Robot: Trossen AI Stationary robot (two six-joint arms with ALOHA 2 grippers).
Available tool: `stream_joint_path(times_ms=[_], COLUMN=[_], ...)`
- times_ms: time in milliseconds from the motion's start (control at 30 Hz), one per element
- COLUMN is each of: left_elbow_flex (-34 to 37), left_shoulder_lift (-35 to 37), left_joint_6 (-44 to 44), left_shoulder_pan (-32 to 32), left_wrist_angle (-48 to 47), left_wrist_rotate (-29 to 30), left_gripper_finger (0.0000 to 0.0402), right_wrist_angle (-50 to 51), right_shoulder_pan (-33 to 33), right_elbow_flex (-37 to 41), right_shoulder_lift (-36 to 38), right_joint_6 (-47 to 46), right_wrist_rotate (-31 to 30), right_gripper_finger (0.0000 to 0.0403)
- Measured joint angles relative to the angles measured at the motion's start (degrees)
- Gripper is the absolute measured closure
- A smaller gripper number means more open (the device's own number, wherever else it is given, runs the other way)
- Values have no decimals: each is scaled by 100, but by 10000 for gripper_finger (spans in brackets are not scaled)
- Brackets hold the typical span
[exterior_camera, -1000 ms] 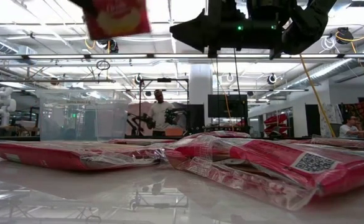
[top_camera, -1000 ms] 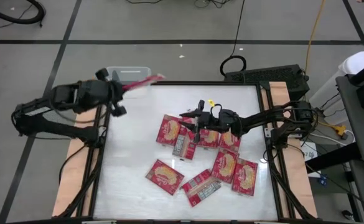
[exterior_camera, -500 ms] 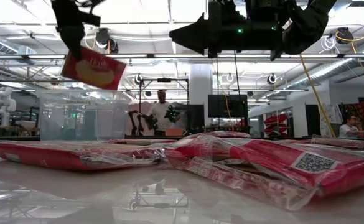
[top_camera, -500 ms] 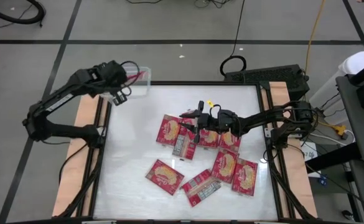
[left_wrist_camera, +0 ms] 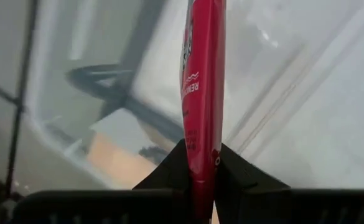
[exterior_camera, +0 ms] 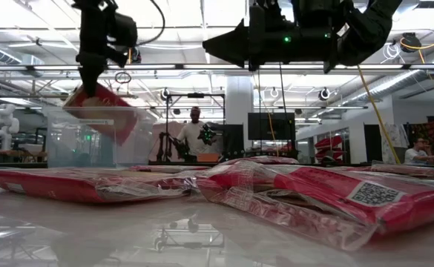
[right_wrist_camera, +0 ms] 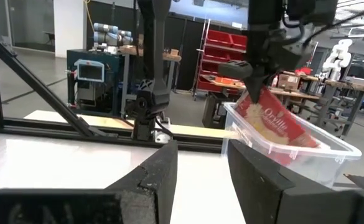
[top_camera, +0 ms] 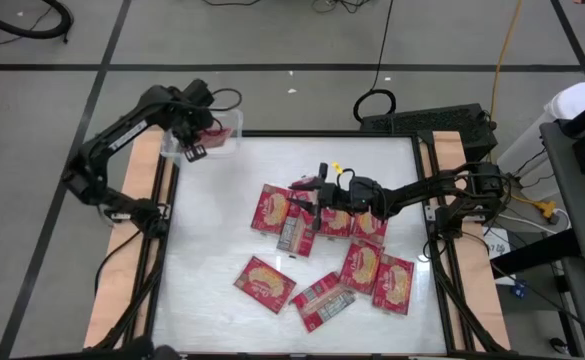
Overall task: Sort popcorn bags into baskets
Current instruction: Put the red popcorn bag into the transparent container
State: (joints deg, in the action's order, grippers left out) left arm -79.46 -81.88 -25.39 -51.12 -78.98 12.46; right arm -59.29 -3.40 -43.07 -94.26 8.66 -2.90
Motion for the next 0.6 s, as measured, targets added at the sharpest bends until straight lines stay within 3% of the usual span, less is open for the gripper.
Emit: stream_joint_path(times_ms=[333, 600], left_elbow_flex=[7, 7], left_shoulder_lift=[-397, -561], left_joint_6=[-892, -1151], left_shoulder_pan=[-269, -634], left_wrist_angle=[22, 350], left_wrist_rotate=[-86, -642], left_gripper_finger=[360, 360], right_wrist_angle=[-8, -42], right_shoulder_pan=[0, 7], right_elbow_flex=[162, 162], right_shoulder_lift=[0, 0], right_joint_6=[64, 108], right_wrist_rotate=[0, 2], right_gripper_finger=[268, 268])
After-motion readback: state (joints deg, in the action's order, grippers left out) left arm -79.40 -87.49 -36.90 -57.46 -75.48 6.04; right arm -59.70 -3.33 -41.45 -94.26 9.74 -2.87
